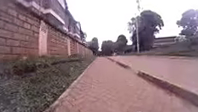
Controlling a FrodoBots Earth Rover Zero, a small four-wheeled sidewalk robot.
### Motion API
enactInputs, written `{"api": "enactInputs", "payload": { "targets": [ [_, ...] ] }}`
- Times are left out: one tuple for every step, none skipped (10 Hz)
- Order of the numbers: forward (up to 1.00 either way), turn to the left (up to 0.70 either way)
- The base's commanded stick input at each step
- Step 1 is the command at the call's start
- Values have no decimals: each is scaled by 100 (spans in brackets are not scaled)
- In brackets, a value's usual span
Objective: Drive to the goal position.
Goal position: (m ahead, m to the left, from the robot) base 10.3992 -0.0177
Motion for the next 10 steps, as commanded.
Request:
{"api": "enactInputs", "payload": {
  "targets": [
    [70, 0],
    [70, 0],
    [70, 0],
    [70, 0],
    [70, 0],
    [70, 0],
    [70, 0],
    [70, 0],
    [70, 0],
    [70, 0]
  ]
}}
